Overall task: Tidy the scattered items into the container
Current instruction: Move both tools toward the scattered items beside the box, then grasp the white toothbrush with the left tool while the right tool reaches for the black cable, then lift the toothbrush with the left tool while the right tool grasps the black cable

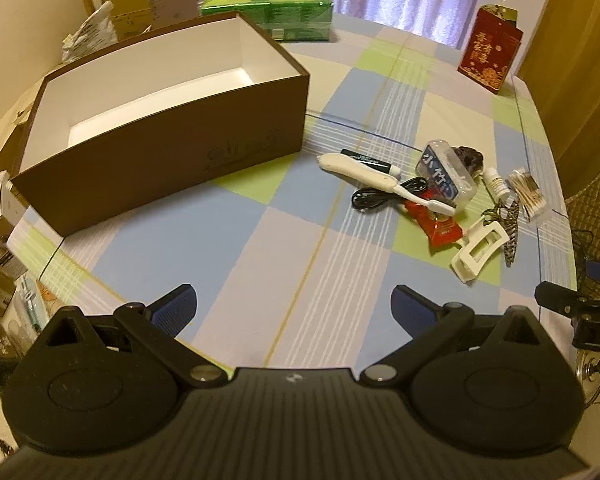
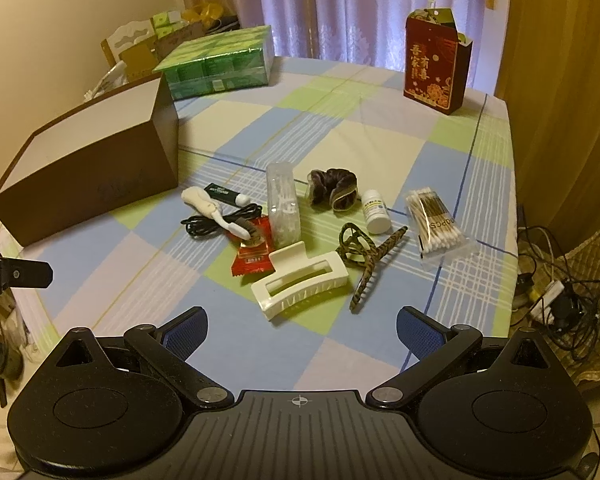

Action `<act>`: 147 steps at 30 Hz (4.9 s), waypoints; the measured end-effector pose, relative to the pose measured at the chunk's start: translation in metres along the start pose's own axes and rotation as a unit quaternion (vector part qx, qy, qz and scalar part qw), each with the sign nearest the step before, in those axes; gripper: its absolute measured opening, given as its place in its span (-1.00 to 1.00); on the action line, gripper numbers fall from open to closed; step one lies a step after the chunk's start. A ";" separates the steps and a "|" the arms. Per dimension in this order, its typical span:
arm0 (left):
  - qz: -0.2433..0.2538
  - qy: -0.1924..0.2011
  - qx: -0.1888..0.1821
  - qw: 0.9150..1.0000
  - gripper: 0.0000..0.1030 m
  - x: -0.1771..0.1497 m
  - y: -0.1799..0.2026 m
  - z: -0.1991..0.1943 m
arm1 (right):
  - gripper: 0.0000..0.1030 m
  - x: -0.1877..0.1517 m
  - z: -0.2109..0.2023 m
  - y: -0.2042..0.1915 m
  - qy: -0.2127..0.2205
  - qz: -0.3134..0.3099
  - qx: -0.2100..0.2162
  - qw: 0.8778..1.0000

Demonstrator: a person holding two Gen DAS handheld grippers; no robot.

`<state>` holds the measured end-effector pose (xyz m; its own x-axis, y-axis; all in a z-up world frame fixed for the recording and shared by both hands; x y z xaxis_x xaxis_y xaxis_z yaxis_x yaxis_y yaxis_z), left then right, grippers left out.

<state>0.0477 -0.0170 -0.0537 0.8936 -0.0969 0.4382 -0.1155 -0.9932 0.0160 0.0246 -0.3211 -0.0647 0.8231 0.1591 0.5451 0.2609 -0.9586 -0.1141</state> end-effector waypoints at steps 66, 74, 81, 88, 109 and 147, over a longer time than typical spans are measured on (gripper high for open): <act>0.528 0.041 -0.144 0.836 0.24 0.080 0.097 0.166 | 1.00 -0.050 0.031 0.041 -0.043 0.254 -0.117 0.959; 0.554 0.017 -0.141 0.820 -0.41 0.070 0.089 0.168 | 1.00 -0.052 0.032 0.038 -0.046 0.257 -0.118 0.958; 0.492 -0.050 -0.169 0.853 -0.43 0.043 0.064 0.156 | 1.00 -0.047 0.034 0.035 -0.042 0.241 -0.111 0.963; 0.367 -0.119 -0.220 0.896 -0.39 0.019 0.039 0.144 | 1.00 -0.046 0.037 0.032 -0.047 0.221 -0.102 0.969; 0.266 -0.106 -0.219 0.933 -0.36 0.039 0.001 0.139 | 1.00 -0.049 0.037 0.011 -0.055 0.188 -0.088 0.977; 0.203 -0.085 -0.091 0.971 -0.68 0.023 -0.056 0.131 | 1.00 -0.017 0.071 -0.071 -0.060 0.103 0.034 0.992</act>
<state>0.1312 0.0280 -0.1628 0.8156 -0.5023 0.2874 -0.5338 -0.8447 0.0387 0.0280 -0.2387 -0.1254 0.9158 -0.0066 0.4017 0.1115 -0.9564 -0.2699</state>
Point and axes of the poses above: each gripper's, at about its wrist camera, not at the fingertips, and z roughly the way its jaws point, y to its right, x to its top, the point moved 4 cm from there along z, roughly the way its jaws point, and after that the axes turned 5 degrees about -y, right-handed, at the moved point
